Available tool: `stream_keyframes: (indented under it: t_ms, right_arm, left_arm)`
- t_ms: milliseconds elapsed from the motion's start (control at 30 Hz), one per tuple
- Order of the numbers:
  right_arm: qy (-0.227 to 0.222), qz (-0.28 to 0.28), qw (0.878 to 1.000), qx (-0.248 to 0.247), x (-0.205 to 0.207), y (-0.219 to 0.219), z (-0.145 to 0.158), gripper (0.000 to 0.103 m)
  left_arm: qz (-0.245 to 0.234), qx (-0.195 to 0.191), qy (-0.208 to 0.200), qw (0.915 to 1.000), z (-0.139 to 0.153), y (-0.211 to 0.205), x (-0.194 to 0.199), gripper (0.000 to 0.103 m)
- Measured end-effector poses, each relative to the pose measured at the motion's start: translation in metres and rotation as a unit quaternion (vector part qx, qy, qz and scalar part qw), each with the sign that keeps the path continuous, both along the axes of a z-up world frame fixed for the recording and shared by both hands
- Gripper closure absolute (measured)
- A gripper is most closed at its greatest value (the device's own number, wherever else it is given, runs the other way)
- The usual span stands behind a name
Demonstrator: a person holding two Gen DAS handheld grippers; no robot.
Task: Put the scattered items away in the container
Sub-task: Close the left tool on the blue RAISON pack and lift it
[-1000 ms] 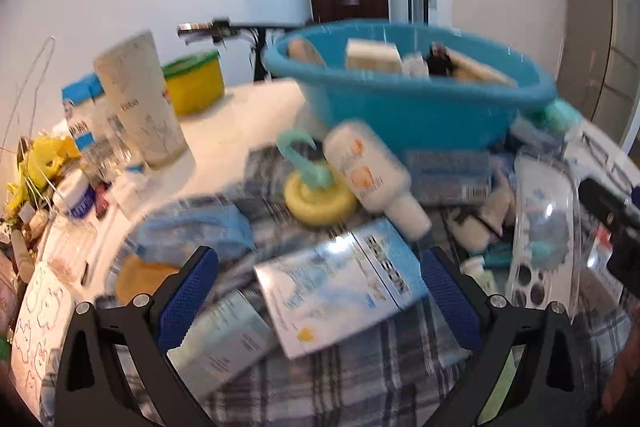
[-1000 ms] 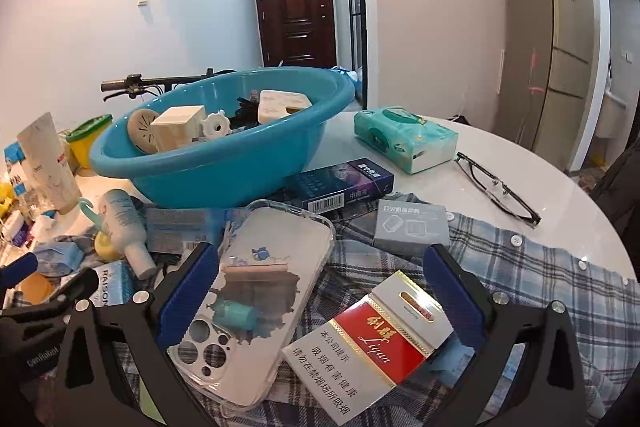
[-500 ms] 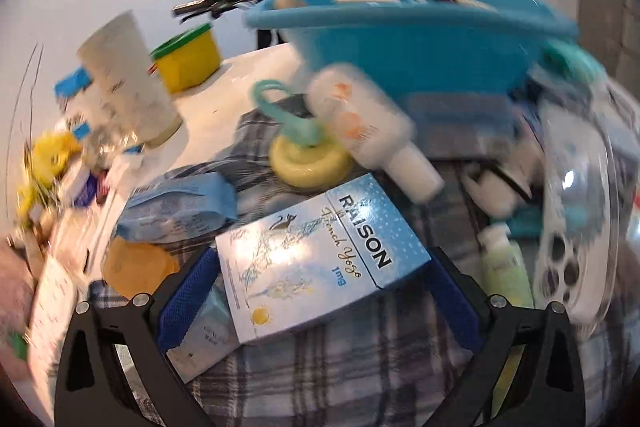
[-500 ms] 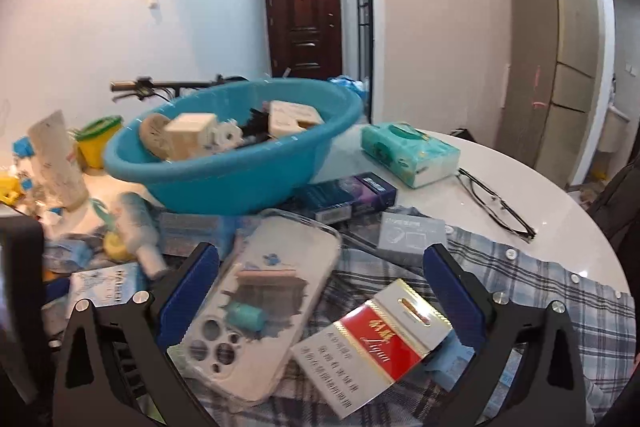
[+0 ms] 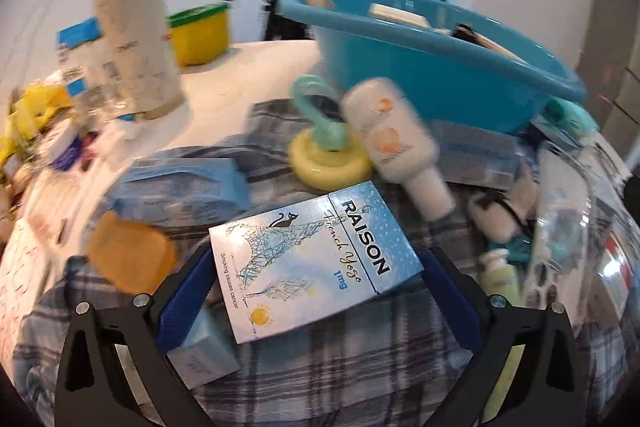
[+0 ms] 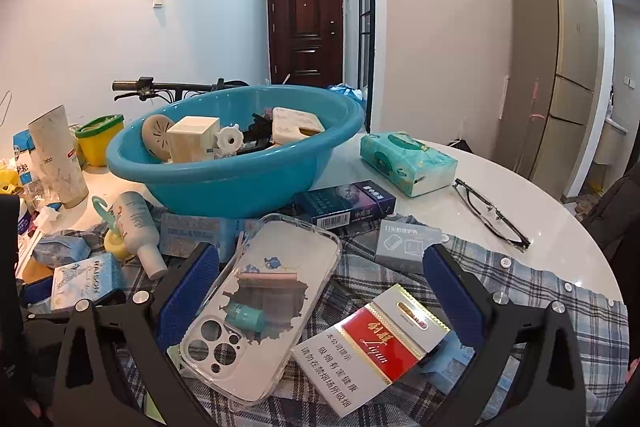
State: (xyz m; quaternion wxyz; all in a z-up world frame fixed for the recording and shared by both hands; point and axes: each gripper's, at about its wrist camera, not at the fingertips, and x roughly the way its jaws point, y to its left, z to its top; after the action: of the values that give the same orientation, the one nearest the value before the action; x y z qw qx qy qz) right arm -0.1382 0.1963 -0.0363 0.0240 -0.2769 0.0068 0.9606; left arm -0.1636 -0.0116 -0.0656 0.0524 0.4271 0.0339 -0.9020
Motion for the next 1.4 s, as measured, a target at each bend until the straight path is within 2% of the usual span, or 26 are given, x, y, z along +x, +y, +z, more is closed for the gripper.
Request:
stream_keyframes:
  t_ms: [133,367,567,733,800,833,867,1133,1400]
  right_arm:
    - [0.003,-0.001,1.000,-0.002,0.001,0.001,0.001,0.002]
    - [0.003,-0.007,1.000,-0.005,0.001,0.004,0.001,0.002]
    - [-0.005,-0.007,1.000,-0.004,-0.002,0.004,-0.002,0.002]
    - [0.008,-0.008,1.000,0.012,0.001,0.000,0.000,0.002]
    - [0.013,-0.016,0.999,0.027,0.001,-0.001,0.000,0.002]
    - [0.014,-0.017,0.999,0.028,0.001,-0.001,0.001,0.002]
    - [0.015,-0.017,0.999,0.024,0.002,0.000,0.002,0.002]
    - [0.023,-0.009,1.000,0.002,0.006,0.004,0.008,0.002]
    - [0.021,-0.012,1.000,-0.014,0.006,0.009,0.009,0.002]
  left_arm:
    - [-0.033,0.024,-0.003,0.9992,-0.001,0.003,-0.003,0.004]
    - [-0.042,0.020,-0.003,0.9989,-0.001,0.004,-0.004,0.003]
    - [-0.005,0.022,-0.007,0.9997,-0.003,0.002,-0.013,0.003]
    - [0.035,-0.004,-0.053,0.9980,-0.009,0.004,-0.021,0.002]
    - [0.045,0.003,-0.060,0.9972,-0.008,0.001,-0.019,0.002]
    - [0.043,0.007,-0.061,0.9972,-0.008,0.000,-0.018,0.003]
    - [0.035,0.019,-0.056,0.9977,-0.005,-0.002,-0.014,0.009]
    - [-0.023,0.061,-0.058,0.9962,0.012,-0.007,0.013,0.010]
    - [-0.071,0.038,-0.016,0.9966,0.027,0.017,0.036,0.010]
